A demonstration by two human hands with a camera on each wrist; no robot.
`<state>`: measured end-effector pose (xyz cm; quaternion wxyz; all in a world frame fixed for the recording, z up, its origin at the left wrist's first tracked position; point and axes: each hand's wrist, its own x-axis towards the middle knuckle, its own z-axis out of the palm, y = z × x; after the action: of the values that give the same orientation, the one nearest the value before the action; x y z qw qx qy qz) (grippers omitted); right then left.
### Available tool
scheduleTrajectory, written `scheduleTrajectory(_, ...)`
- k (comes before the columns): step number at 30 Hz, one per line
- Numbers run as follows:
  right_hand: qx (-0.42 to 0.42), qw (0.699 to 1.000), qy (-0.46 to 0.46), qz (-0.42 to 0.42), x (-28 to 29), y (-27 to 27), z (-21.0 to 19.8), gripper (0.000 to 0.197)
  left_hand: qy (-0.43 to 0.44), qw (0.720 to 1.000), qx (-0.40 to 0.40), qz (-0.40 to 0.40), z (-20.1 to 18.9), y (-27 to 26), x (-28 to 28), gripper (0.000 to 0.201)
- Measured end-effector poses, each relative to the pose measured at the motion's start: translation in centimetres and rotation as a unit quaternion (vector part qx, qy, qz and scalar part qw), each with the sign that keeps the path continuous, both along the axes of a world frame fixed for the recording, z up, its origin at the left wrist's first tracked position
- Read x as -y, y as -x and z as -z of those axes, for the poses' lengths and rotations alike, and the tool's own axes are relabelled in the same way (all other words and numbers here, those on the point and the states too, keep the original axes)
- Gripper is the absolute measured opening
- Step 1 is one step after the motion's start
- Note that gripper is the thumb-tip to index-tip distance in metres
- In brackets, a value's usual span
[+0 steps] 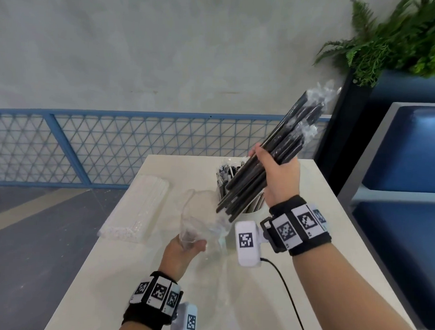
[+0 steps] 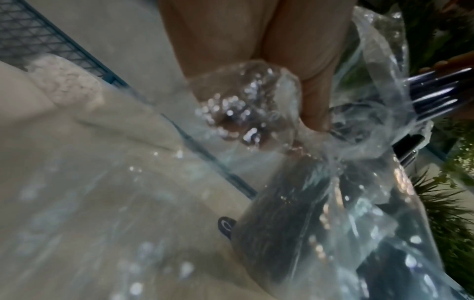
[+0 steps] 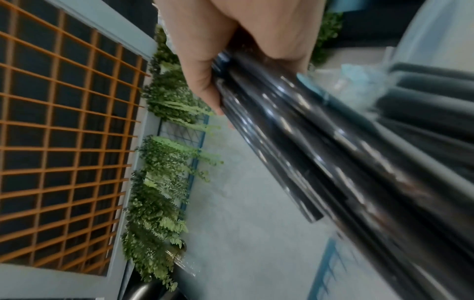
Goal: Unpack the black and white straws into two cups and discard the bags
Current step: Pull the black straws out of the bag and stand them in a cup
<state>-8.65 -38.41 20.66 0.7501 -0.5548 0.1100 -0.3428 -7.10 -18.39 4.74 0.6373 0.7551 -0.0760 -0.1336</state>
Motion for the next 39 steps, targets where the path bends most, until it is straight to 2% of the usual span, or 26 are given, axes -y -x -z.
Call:
scheduleTrajectory(4,-0.001,0.995,0.078,0.063,0.2,-0.5,-1.1,0.033,0.06,0.997,-0.022,-0.046,0.2,-0.3,-0.5,0.021)
scheduleTrajectory(8,-0.035,0.984,0.165,0.054,-1.1,-0.8,0.0,0.024,0.1,0.994,-0.013,-0.044,-0.2,0.0,-0.5,0.016)
scheduleTrajectory(12,-0.046,0.981,0.188,0.022,-2.2,-1.2,0.6,0.019,0.102,0.994,0.018,-0.038,-0.8,0.4,-0.1,0.023)
scheduleTrajectory(17,-0.029,0.981,0.189,0.002,-1.7,-1.2,0.3,0.029,0.118,0.992,0.025,-0.043,-1.0,0.3,0.0,0.031)
scheduleTrajectory(21,-0.111,0.958,0.256,-0.067,-0.9,-1.3,2.0,0.034,0.114,0.992,0.031,-0.046,-0.7,0.1,-0.2,0.033)
scheduleTrajectory(27,-0.229,0.947,0.202,-0.1,-0.4,-1.9,6.6,0.04,0.077,0.995,0.044,-0.055,-0.6,0.0,0.1,0.027)
scheduleTrajectory(30,-0.265,0.935,0.217,-0.092,-0.7,-2.1,7.6,0.045,0.071,0.995,0.048,-0.059,-0.8,0.0,0.1,0.023)
scheduleTrajectory(33,-0.206,0.95,0.234,-0.019,-1.3,-2.0,5.8,0.057,0.073,0.994,0.045,-0.061,-1.2,0.0,-0.1,0.021)
scheduleTrajectory(36,-0.046,0.967,0.25,0.017,-1.9,-2.0,2.9,0.067,0.077,0.994,0.044,-0.059,-1.3,0.1,-0.1,0.02)
scheduleTrajectory(38,0.022,0.949,0.313,0.038,-2.2,-2.3,1.5,0.071,0.083,0.994,0.04,-0.059,-1.2,0.0,0.0,0.021)
scheduleTrajectory(39,0.027,0.93,0.363,0.045,-2.3,-2.6,1.1,0.066,0.083,0.994,0.041,-0.057,-1.2,0.0,0.1,0.022)
